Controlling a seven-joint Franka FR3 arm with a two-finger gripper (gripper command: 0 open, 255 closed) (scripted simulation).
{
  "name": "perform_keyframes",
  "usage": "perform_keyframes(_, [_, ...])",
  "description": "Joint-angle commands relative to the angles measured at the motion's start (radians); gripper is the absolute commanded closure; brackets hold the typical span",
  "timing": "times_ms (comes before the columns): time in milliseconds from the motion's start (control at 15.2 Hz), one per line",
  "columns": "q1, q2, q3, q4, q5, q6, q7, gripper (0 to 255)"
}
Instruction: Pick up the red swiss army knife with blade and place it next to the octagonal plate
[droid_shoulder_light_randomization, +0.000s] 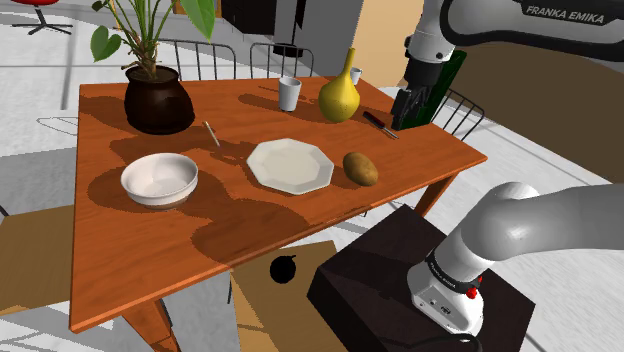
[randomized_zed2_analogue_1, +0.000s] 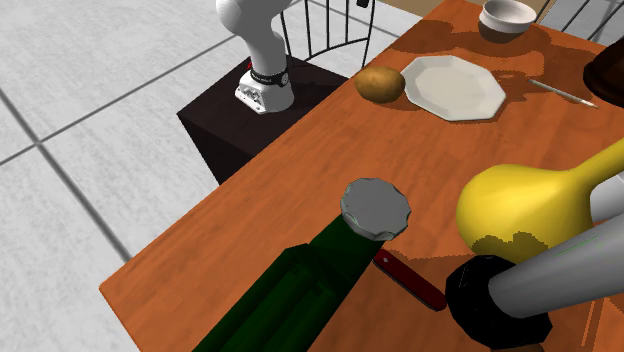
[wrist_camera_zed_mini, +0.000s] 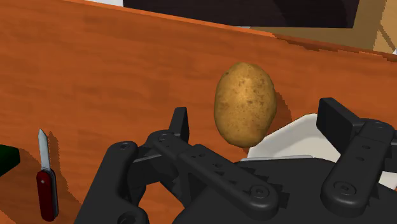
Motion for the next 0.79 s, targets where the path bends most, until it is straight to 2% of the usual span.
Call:
perform_keyframes(0, [0.0,0.0,0.0,0.0,0.0,0.0,0.0,0])
perform_keyframes(726, [-0.076,0.263,-0.184,0.048,-0.096,0.239,-0.192,0])
